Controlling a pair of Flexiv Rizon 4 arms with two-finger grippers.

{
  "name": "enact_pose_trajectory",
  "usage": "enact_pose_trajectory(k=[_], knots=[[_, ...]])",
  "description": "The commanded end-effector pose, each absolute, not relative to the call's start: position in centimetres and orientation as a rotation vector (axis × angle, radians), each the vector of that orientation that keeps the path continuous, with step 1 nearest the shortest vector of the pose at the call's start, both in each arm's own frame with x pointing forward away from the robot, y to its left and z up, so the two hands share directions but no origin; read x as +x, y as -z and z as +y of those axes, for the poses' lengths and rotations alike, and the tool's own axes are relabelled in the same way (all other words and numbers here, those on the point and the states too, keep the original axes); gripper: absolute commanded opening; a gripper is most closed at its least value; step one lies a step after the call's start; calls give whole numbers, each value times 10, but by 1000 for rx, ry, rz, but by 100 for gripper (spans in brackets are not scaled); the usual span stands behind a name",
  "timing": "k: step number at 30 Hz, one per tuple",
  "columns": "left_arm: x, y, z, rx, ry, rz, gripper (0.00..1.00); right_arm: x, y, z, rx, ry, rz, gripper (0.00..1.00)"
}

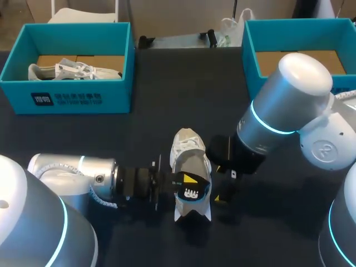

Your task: Take the shoe out of the shoebox, open the shoe tongue, remove and reinsert the insole, then place the shoe into the shoebox

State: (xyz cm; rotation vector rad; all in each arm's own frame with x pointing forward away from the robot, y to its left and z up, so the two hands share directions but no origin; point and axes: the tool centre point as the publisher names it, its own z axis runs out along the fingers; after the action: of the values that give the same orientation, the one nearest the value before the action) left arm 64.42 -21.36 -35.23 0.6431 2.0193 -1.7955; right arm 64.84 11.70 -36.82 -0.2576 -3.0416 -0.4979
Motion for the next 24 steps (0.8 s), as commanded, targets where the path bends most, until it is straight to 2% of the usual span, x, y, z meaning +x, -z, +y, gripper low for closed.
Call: enact_pose_trajectory(k=[1, 17, 18, 19, 24], knots=[[643, 355, -214, 646, 1754, 2041, 0, 647, 369, 118, -260, 498, -3044, 100], [648, 355, -211, 606, 1764, 2053, 0, 647, 369, 118, -260, 498, -3044, 100], [647, 353, -210, 607, 1767, 2052, 7, 647, 369, 118, -260, 498, -3044, 100], [646, 352, -210, 609, 1770, 2048, 23, 647, 369, 118, -260, 498, -3044, 100], [644, 346, -210, 614, 1785, 2026, 27, 647, 369, 118, -260, 498, -3044, 100]])
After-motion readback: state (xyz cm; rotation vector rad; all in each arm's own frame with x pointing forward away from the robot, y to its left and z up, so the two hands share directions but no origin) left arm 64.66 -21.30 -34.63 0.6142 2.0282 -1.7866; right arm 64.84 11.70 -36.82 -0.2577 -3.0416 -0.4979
